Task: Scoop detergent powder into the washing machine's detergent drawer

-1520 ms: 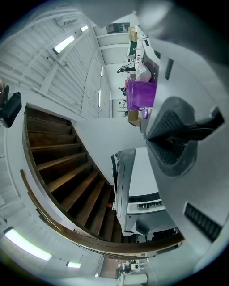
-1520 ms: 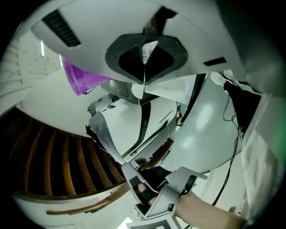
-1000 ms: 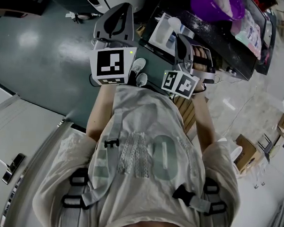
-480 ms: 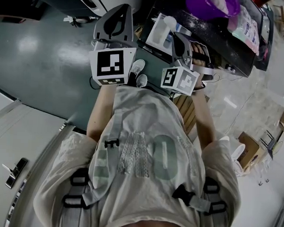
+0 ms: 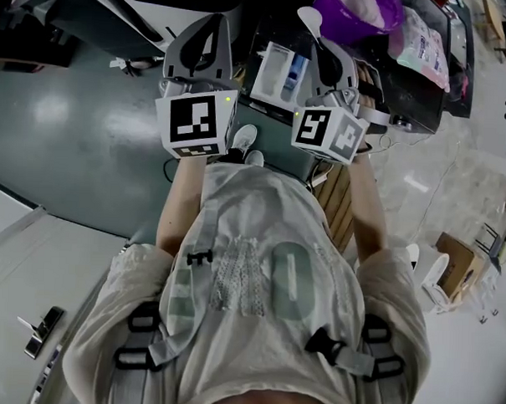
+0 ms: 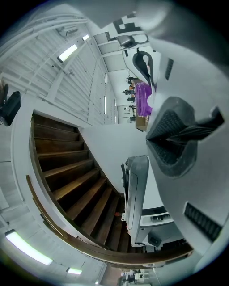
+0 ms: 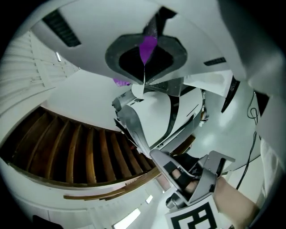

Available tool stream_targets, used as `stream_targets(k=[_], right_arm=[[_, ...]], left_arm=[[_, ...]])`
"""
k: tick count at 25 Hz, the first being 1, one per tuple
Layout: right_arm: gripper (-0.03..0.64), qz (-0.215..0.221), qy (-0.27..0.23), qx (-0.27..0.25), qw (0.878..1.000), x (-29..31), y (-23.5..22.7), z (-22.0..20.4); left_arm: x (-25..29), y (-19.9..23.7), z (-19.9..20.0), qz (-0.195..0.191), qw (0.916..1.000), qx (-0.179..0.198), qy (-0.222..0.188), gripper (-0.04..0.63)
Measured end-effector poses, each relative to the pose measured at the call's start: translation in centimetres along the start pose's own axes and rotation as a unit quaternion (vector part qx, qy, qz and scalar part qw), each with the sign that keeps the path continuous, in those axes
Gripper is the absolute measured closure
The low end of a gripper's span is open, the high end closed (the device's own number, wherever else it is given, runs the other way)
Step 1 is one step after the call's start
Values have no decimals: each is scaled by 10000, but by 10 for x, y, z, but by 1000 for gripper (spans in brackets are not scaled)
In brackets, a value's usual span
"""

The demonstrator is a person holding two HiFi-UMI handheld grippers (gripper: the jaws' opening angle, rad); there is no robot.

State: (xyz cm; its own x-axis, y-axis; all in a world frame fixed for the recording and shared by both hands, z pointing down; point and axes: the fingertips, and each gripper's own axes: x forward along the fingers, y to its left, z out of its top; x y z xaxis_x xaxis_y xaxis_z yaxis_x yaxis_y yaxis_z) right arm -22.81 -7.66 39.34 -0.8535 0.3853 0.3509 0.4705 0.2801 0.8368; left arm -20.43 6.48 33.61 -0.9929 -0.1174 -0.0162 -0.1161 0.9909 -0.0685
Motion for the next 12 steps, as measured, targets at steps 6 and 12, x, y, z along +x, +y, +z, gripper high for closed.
stream_targets(k=[6, 12], right_arm=[[606, -502, -288, 1074, 9925, -16, -45, 7], [606, -936, -538, 2254, 9683, -35, -91, 6]], left_arm=[[15, -11, 20, -265, 9994, 81, -192, 575], [30, -28, 40, -617, 9975, 118, -330, 575]])
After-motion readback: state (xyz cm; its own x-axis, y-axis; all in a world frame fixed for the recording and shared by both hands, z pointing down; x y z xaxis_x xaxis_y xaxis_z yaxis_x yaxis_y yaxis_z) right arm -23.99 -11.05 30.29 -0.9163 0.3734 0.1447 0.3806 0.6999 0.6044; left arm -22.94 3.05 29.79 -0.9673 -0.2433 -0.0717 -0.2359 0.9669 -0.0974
